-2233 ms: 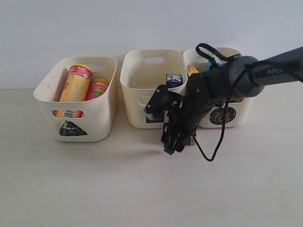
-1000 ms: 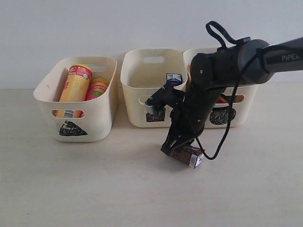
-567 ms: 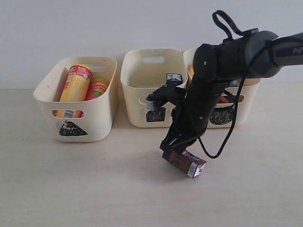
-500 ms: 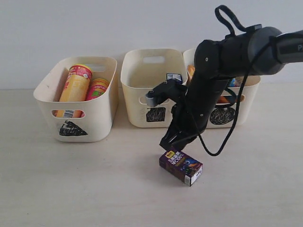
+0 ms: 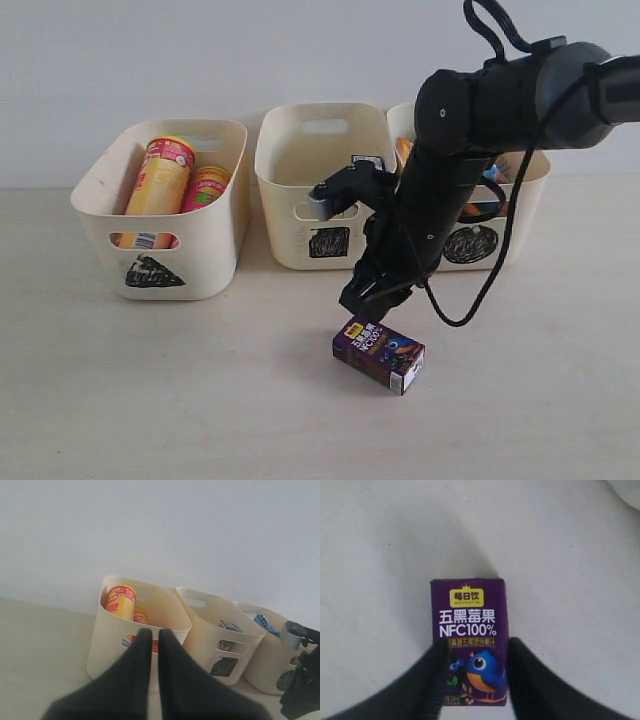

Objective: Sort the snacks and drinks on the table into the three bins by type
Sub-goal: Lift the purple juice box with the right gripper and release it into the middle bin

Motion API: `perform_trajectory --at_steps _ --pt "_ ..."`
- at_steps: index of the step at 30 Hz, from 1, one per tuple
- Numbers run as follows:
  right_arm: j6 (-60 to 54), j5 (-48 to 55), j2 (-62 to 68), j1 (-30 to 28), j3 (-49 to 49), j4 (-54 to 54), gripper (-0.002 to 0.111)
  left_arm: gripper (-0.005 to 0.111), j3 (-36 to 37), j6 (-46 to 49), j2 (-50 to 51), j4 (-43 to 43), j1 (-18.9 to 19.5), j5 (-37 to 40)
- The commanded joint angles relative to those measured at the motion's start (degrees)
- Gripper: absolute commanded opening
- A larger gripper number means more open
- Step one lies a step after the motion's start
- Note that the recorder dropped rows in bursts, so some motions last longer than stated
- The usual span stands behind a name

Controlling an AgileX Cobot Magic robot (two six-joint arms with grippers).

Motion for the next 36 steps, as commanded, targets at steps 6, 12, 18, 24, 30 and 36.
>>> perform_trajectory --at_steps 6,12,18,24,30,36 --pt "-2.92 -3.79 -0.56 0.11 4.43 0.27 0.089 0.004 0.22 -0.31 -0.13 -0.45 0.14 0.11" --pt "-2.92 -6.97 -0.30 0.11 6.53 0.88 0.089 0.004 0.22 -0.31 -0.13 -0.45 0.14 0.11" --pt "-2.80 -6.63 3.40 0.13 6.53 3.34 0.079 0.004 0.22 -0.31 -0.13 -0.45 0.14 0.11" --pt "-1.86 -6.22 4.09 0.13 6.53 2.97 0.032 0.004 0.22 -0.31 -0.13 -0.45 0.14 0.11" --pt "-1.66 -5.46 -0.67 0.13 6.53 -0.51 0.001 0.004 0.22 -0.31 -0.13 -0.45 0.14 0.11" --pt "-1.66 -12.80 -11.79 0.13 6.53 -2.86 0.001 0.004 0.22 -0.31 -0.13 -0.45 0.14 0.11"
